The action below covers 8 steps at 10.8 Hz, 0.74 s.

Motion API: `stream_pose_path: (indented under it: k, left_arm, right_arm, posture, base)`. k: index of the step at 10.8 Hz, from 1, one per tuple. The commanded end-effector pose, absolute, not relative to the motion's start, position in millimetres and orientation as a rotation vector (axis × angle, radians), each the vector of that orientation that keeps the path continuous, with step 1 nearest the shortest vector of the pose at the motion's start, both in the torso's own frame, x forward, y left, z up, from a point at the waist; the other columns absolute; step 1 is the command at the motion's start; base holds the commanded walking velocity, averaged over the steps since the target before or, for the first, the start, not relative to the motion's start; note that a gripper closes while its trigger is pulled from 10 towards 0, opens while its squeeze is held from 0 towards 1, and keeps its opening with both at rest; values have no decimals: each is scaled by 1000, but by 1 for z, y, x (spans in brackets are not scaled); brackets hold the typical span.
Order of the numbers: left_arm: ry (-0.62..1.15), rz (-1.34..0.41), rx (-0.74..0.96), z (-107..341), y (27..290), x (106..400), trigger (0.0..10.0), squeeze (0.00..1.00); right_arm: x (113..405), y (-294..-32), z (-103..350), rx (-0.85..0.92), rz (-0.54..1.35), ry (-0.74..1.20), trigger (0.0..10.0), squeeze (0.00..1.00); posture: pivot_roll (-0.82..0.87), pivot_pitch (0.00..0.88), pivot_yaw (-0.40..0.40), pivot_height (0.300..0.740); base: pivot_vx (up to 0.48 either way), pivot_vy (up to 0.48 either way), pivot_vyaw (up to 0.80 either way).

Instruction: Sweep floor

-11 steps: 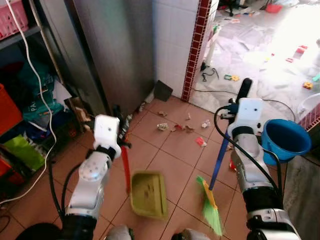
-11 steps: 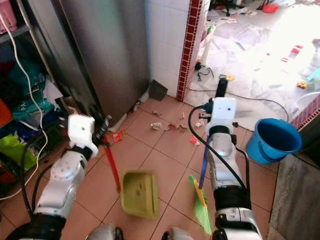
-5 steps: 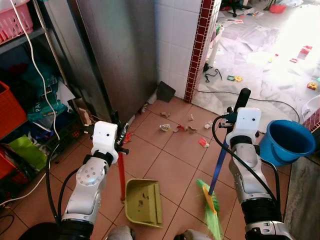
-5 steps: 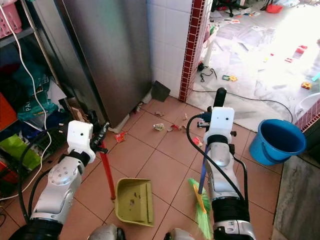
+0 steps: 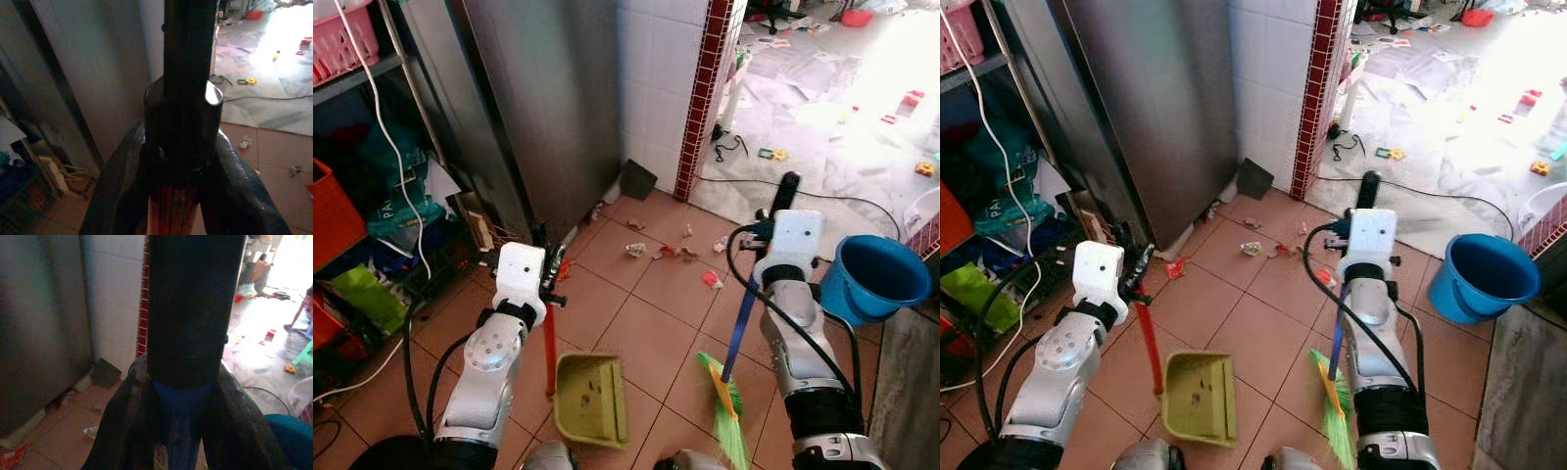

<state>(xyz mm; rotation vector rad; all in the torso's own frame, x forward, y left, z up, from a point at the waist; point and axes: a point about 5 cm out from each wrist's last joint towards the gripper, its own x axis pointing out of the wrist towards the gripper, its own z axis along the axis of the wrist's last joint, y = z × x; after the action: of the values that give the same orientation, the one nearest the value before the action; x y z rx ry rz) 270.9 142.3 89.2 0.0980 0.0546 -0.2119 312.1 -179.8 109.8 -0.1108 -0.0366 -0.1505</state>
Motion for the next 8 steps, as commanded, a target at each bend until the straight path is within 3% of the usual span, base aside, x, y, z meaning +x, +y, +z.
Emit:
stream_pose_path:
  k: [1,2,3,5,8]
  left_arm:
    - [-3,-186,118,103,145,273,4902,0]
    - [-2,-184,124,102,143,274,10000,0]
    - [8,-203,66,98,141,273,10000,0]
    - [8,-221,116,96,141,273,10000,0]
    - [-14,-208,67,103,141,279,10000,0]
  right_arm:
    - [313,-177,116,-107,-144,-54,10000,0]
    - [314,-178,116,-108,-142,-54,10000,0]
    - [315,-179,117,-110,-142,-56,10000,0]
    - [314,-180,117,-108,-145,-53,10000,0]
    - [318,-178,119,-100,-132,-62,10000,0]
  posture:
    - [-24,1,13,740]
    - [-26,0,11,740]
    - [-29,0,12,740]
    - [-36,0,15,740]
    - [-33,0,10,740]
  base:
    - [0,0,0]
    - [0,0,0]
    - [0,0,0]
    - [0,0,0]
    - [0,100,-319]
